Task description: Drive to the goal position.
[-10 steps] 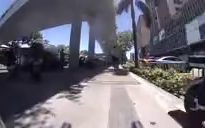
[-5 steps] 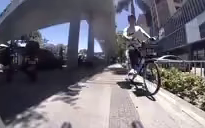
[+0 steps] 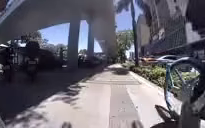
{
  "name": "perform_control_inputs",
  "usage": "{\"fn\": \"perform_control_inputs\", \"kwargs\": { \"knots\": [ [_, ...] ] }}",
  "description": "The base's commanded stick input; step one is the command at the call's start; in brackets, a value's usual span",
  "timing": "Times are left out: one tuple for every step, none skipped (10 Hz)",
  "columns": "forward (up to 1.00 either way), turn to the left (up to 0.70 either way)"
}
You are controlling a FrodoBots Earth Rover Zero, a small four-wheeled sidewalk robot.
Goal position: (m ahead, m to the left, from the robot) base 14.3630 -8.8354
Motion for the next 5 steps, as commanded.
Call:
{"fn": "perform_control_inputs", "kwargs": {
  "knots": [
    [0.45, 0.0],
    [0.45, 0.0],
    [0.45, 0.0],
    [0.45, 0.0],
    [0.45, 0.0]
  ]
}}
